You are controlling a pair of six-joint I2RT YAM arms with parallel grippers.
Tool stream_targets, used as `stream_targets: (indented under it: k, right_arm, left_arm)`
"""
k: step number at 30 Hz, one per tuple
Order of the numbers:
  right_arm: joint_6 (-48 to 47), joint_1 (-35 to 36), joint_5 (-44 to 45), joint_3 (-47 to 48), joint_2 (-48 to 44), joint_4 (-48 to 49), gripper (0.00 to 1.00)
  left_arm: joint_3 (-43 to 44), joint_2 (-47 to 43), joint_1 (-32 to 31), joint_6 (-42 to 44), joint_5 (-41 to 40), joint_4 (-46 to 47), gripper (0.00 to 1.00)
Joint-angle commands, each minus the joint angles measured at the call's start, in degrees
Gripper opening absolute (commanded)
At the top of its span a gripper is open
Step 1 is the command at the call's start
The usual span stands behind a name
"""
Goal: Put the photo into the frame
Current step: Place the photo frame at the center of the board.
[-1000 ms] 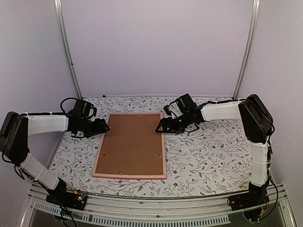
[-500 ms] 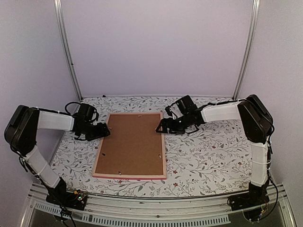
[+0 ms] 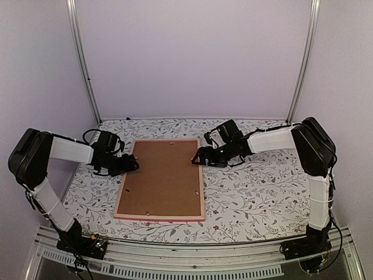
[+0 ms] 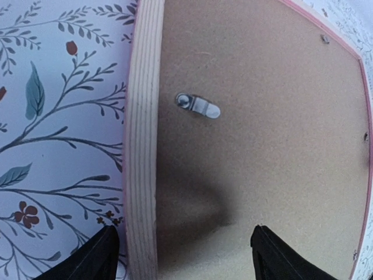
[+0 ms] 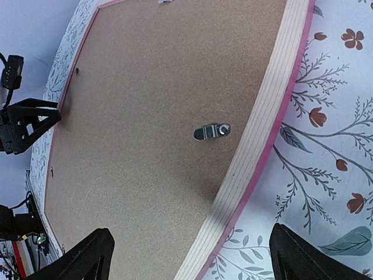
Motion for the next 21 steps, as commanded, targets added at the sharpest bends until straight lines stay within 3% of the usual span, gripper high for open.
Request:
stream_targets:
  k: [1, 12, 21]
  right_arm:
    - [0.71, 0.3, 0.26, -1.9, 0.82, 1.09, 0.96]
    - [1.56, 0.16, 4.0, -6.65, -2.62, 0.91, 0.96]
    - [3.34, -0.14, 12.24, -18.69, -13.99, 0.45, 0.96]
  left_arm:
    - [-1.11, 1.46, -1.89, -0.73, 2.68, 3.08, 0.8]
    - [-1.73, 1.62, -9.66, -4.62, 4.38, 6.97, 0.79]
    - [2.7, 4.77, -17.93, -7.9, 4.52, 7.9, 0.77]
